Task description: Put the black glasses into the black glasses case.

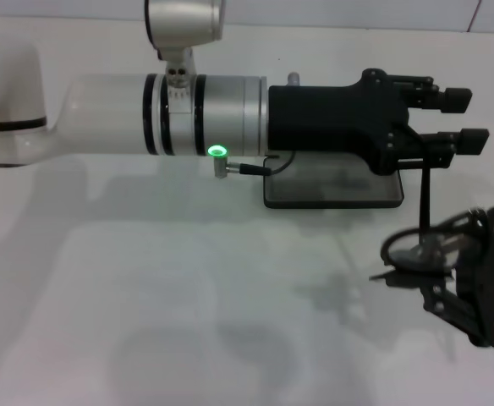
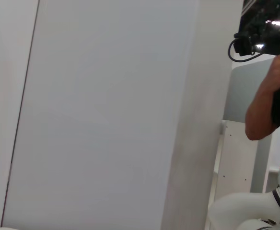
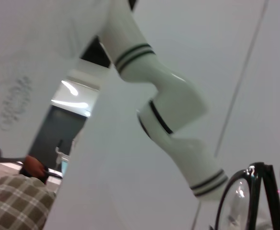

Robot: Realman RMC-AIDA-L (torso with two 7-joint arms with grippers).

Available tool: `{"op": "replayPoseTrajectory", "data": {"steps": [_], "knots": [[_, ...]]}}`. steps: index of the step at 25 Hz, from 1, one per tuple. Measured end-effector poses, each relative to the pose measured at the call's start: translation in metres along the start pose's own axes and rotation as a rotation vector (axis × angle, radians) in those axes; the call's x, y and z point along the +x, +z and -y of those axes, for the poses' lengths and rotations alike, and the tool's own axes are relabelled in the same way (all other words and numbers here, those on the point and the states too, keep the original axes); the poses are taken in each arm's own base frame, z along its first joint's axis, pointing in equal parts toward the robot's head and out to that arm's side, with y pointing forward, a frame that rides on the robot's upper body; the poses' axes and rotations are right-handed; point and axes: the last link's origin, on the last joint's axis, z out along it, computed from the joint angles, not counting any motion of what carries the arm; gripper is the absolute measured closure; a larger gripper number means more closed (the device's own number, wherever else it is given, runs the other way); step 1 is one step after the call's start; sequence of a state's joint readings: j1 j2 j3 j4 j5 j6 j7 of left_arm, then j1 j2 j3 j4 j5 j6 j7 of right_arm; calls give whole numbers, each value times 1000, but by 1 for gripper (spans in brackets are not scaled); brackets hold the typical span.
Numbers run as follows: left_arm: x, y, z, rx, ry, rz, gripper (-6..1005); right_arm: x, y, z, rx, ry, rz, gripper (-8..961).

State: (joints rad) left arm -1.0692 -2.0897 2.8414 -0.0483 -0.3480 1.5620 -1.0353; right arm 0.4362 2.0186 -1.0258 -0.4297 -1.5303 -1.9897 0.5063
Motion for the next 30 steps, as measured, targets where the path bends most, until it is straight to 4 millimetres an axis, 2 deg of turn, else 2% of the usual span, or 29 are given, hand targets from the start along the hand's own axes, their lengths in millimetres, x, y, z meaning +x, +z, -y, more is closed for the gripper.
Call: {"op": "replayPoseTrajectory", "data": {"steps": [10, 25, 28, 30], "knots": [[-3, 1, -3, -22, 9, 25, 457, 9, -3, 6, 61, 37, -66, 860], [-6, 0, -4, -24, 23, 38, 457, 9, -8, 7, 99, 55, -69, 862], [-6, -8, 6, 64, 35, -1, 457, 12, -8, 6, 88, 58, -94, 863], [-8, -26, 19, 202, 34, -53, 457, 16, -9, 9, 97, 53, -134, 864]]}}
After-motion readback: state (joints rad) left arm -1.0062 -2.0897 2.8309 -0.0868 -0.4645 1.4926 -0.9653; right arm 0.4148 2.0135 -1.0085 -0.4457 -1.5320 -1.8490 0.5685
